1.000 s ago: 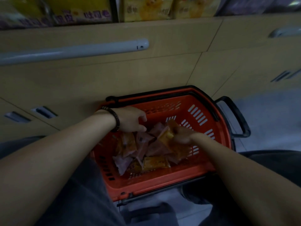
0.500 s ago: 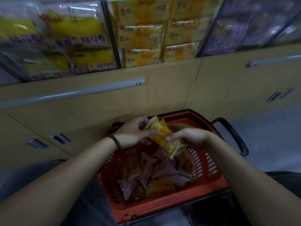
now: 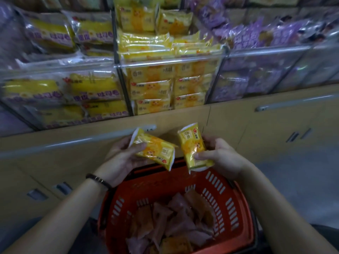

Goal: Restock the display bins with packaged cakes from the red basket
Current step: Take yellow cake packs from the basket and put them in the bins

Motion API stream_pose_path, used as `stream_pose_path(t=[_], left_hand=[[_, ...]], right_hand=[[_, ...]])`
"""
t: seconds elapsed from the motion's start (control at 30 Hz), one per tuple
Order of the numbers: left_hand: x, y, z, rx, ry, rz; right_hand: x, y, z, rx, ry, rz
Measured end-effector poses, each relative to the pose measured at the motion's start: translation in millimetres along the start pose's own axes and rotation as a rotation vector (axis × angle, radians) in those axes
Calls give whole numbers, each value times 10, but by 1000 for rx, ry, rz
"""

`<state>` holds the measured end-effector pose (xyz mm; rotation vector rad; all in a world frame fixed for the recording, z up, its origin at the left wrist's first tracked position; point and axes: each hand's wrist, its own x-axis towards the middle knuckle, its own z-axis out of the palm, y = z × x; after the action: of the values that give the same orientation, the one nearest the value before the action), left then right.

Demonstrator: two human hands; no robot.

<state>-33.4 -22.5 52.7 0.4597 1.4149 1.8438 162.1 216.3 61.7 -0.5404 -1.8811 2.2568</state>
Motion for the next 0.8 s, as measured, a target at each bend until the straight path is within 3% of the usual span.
stream_pose_path(t=[0.17, 0.43, 0.63, 0.8], left_hand=[[-38, -31, 125, -62, 12, -31], [-177, -39, 309, 37, 55, -240], [-299, 183, 360, 416, -119, -134], [-556, 710, 624, 583, -118, 57]], right_hand=[[-41, -113, 99, 62, 20, -102], [-31, -75, 317, 38, 32, -112], [-24, -213, 458, -135, 168, -226], [-289, -574, 551, -213, 154, -442]])
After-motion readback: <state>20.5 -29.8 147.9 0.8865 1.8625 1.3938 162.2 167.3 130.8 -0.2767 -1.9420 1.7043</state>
